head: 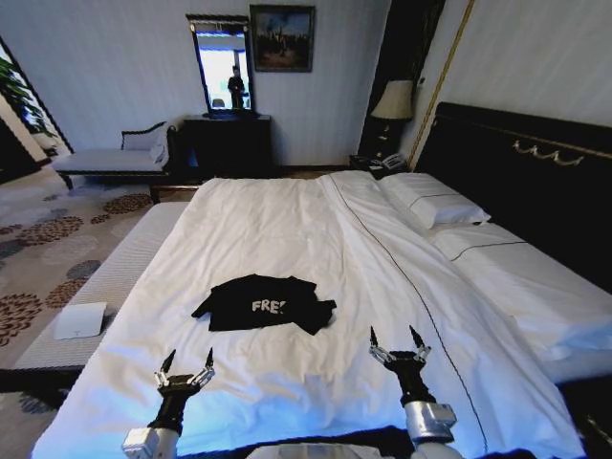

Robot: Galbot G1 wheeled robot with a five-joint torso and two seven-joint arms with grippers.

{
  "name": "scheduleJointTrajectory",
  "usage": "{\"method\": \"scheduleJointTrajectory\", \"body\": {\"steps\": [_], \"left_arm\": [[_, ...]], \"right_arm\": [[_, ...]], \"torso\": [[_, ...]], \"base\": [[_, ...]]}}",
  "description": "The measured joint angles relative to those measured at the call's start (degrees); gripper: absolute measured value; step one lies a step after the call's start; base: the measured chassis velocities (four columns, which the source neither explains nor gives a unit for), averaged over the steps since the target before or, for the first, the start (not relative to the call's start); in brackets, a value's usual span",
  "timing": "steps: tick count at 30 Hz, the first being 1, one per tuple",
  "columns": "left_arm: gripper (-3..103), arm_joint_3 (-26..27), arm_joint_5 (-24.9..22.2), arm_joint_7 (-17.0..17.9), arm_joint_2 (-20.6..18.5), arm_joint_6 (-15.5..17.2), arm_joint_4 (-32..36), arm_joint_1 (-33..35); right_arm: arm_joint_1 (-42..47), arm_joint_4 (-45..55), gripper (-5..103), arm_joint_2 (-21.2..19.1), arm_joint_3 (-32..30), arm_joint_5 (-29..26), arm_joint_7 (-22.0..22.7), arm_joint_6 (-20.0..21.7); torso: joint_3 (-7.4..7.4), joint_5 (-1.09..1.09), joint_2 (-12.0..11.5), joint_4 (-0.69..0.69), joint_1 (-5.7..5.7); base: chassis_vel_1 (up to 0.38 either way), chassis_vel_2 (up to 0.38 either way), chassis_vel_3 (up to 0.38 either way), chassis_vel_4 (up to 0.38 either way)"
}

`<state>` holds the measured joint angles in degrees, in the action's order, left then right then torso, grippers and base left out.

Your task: Fold the clothes on the bed.

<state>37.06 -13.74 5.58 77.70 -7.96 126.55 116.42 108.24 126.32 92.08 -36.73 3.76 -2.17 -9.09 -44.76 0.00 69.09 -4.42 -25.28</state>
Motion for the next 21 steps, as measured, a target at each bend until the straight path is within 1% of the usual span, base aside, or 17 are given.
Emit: {"method": "scheduleJointTrajectory", "body": {"steps": [21], "left_arm": [[100,-0.05,-0.09,0.0,-0.19,-0.09,0.08,0.05]], "right_arm": [[0.87,0.45,100,0.08,0.4,0.78,-0.43,-0.55]], "torso": [[0.0,0.0,0.0,0.0,0.0]], "base": [[0.009,0.005,-0.005,-0.001]]}}
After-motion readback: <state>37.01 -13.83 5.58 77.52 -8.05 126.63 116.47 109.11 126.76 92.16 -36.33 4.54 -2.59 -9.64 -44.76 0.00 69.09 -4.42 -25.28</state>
